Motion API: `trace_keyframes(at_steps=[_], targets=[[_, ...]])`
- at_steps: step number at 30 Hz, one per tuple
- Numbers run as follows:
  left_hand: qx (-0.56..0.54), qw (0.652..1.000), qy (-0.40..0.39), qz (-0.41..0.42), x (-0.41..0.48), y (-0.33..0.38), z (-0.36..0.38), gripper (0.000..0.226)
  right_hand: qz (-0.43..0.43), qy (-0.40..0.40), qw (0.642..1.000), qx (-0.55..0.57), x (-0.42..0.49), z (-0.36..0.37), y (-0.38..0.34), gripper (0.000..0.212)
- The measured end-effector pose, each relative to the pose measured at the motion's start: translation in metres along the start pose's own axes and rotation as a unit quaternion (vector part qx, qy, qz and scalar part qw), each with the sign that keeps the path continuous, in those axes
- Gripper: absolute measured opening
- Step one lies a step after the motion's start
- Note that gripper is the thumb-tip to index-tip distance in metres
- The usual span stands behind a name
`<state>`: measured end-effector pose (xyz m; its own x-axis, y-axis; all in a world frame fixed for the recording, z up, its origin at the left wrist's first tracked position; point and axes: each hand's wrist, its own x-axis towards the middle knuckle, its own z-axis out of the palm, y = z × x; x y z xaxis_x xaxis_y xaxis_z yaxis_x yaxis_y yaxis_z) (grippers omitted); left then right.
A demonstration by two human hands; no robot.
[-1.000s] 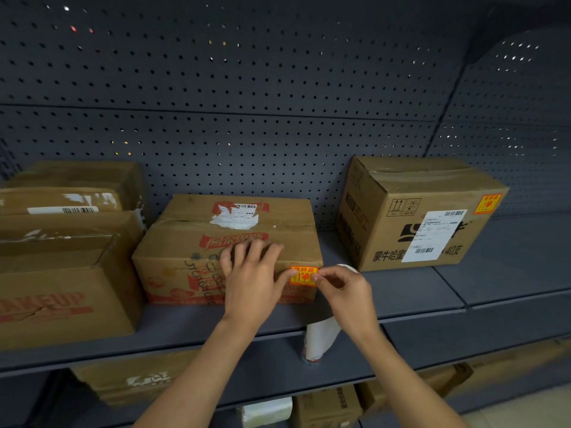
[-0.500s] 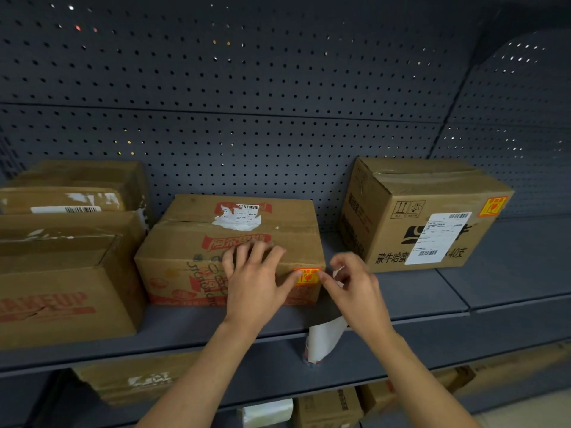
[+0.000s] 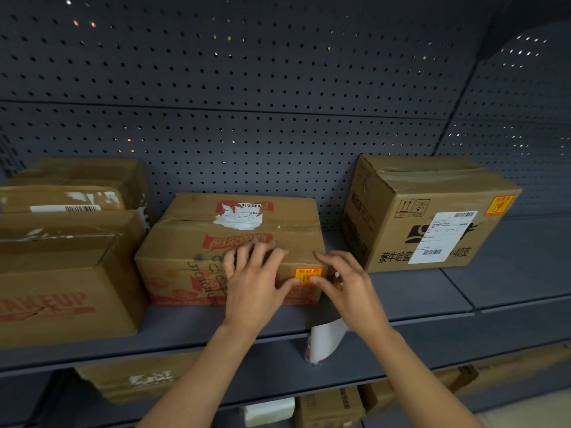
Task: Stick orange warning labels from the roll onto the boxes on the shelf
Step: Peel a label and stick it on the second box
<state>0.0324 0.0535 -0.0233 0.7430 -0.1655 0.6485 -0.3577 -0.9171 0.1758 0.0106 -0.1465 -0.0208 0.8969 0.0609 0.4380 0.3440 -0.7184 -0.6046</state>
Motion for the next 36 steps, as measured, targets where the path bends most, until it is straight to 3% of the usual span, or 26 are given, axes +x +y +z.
trace_keyframes(at_steps=[18,26,32,36], targets=[[0.017,1.000,0.010,0.001,-0.001,0.000,0.004,0.067,-0.009,-0.008,1.000,0.005,-0.003,0.009,0.010,0.052],[0.011,1.000,0.009,-0.010,-0.002,0.002,0.004,0.067,0.006,0.017,0.999,-0.042,-0.003,0.015,0.009,0.048],[-0.017,0.999,0.018,-0.020,-0.002,0.002,0.003,0.046,-0.002,0.002,1.000,0.005,-0.001,0.006,0.004,0.044],[-0.011,0.999,0.027,-0.019,-0.001,0.003,0.006,0.042,-0.016,0.030,0.999,-0.034,0.001,0.010,0.003,0.037]])
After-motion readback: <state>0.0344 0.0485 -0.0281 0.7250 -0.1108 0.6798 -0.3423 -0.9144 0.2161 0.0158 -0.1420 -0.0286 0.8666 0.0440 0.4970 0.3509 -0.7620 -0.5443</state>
